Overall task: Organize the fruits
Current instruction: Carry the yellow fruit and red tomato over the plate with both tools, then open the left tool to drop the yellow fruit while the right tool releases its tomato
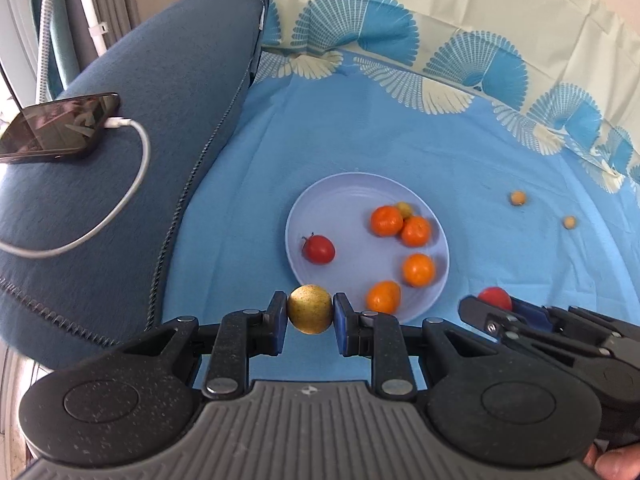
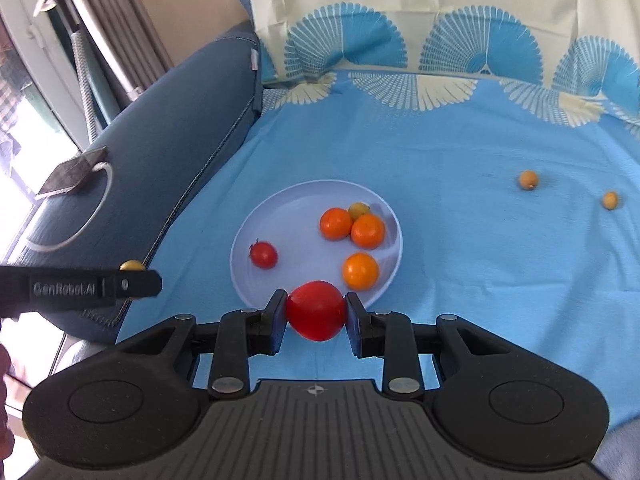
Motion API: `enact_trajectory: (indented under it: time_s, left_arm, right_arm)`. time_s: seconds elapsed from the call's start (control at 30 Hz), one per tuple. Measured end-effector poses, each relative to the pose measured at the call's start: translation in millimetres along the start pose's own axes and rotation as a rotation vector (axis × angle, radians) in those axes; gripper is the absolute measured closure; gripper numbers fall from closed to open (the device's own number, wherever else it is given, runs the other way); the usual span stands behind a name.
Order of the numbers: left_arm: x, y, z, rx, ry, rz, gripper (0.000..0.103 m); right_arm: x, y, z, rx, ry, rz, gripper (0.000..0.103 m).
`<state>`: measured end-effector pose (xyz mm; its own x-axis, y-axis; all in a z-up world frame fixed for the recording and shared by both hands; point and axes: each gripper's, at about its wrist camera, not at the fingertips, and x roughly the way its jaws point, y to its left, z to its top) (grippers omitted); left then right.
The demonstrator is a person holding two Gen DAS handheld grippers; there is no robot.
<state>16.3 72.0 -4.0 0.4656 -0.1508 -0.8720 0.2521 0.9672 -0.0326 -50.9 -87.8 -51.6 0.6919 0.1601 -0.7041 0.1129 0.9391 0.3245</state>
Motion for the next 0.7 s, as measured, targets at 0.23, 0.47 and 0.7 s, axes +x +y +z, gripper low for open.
enact_trajectory:
  time_s: [0.23, 0.47, 0.7]
  left_arm:
    - [42.6, -9.8, 27.1, 0.016, 0.037, -0.006, 0.077]
    - [86.7, -22.4, 49.8, 0.044, 0.052, -0.006, 0.077]
    - [106.2, -17.5, 55.5, 0.043, 0.019, 0.02, 0.016]
  right_arm:
    - [42.8, -11.5, 25.7, 0.003, 0.023, -0.003, 0.071]
    - [77.2, -25.6, 42.0, 0.018, 0.044, -0.004, 0.071]
    - [100.4, -38.9, 50.2, 0.042, 0.066, 0.038, 0.069]
